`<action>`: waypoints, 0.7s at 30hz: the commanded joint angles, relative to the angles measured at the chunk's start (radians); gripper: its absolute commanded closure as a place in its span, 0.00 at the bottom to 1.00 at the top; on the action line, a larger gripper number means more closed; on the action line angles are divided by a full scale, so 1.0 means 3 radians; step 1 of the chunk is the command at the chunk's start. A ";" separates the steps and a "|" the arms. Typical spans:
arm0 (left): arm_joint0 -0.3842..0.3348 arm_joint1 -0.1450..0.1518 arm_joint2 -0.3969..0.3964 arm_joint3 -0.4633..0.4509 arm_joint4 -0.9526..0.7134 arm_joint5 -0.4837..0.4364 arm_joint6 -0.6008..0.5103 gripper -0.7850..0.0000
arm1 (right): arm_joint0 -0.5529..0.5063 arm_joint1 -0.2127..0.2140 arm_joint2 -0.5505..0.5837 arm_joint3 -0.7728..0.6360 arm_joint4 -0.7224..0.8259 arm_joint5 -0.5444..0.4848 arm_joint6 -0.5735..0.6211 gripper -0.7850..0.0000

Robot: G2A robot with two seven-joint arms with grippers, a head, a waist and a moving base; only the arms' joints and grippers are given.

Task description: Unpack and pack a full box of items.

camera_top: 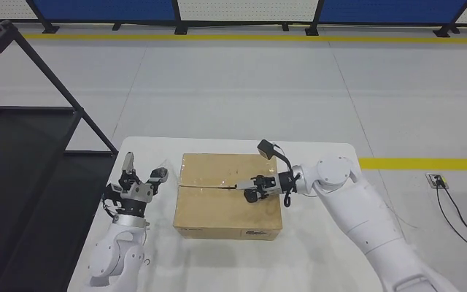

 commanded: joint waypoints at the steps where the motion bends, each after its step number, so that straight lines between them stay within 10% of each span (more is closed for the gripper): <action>1: 0.0004 0.0001 -0.0007 -0.0081 0.0017 0.0036 0.0022 0.00 | -0.0010 0.0004 0.0005 -0.0014 -0.0010 0.0006 -0.0005 0.00; 21: -0.0130 -0.0011 0.0212 -0.0409 0.0362 0.0351 0.0077 0.00 | -0.0102 0.0053 0.0085 -0.0216 -0.0072 0.0054 -0.0048 0.00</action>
